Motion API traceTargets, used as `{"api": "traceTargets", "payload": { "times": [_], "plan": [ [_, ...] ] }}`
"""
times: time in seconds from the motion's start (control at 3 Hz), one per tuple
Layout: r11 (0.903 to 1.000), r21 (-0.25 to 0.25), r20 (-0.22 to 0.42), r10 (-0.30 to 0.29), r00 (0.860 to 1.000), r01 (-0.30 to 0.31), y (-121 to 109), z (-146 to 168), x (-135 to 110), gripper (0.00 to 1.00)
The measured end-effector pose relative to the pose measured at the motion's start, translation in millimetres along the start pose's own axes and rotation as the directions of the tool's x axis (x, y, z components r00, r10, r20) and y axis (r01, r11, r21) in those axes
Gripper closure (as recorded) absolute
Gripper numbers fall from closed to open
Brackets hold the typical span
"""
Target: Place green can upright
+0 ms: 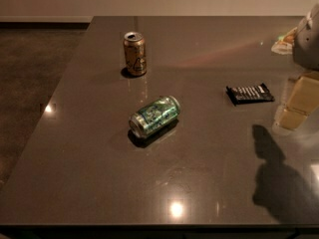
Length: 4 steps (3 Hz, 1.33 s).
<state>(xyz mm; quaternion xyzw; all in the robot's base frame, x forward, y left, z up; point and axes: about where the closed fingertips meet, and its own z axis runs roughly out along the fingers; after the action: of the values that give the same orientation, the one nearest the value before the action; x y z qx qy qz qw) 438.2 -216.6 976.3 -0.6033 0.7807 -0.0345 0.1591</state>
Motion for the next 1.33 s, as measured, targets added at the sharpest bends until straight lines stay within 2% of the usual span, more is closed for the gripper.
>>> {"api": "traceTargets", "payload": {
  "times": [0.33,0.67,1.0,1.33],
  "plan": [
    [1.0,0.0,0.0,0.0,1.0,0.0,0.0,0.0,0.0,0.0],
    [0.9998,-0.02,-0.019,0.0,1.0,0.0,-6.0,1.1,-9.8,0.0],
    [0.9993,-0.038,-0.027,0.004,1.0,-0.005,-12.6,12.4,-42.6,0.0],
    [0.9983,-0.025,-0.067,0.05,0.997,-0.052,-16.4,26.9,-75.1,0.0]
  ]
}}
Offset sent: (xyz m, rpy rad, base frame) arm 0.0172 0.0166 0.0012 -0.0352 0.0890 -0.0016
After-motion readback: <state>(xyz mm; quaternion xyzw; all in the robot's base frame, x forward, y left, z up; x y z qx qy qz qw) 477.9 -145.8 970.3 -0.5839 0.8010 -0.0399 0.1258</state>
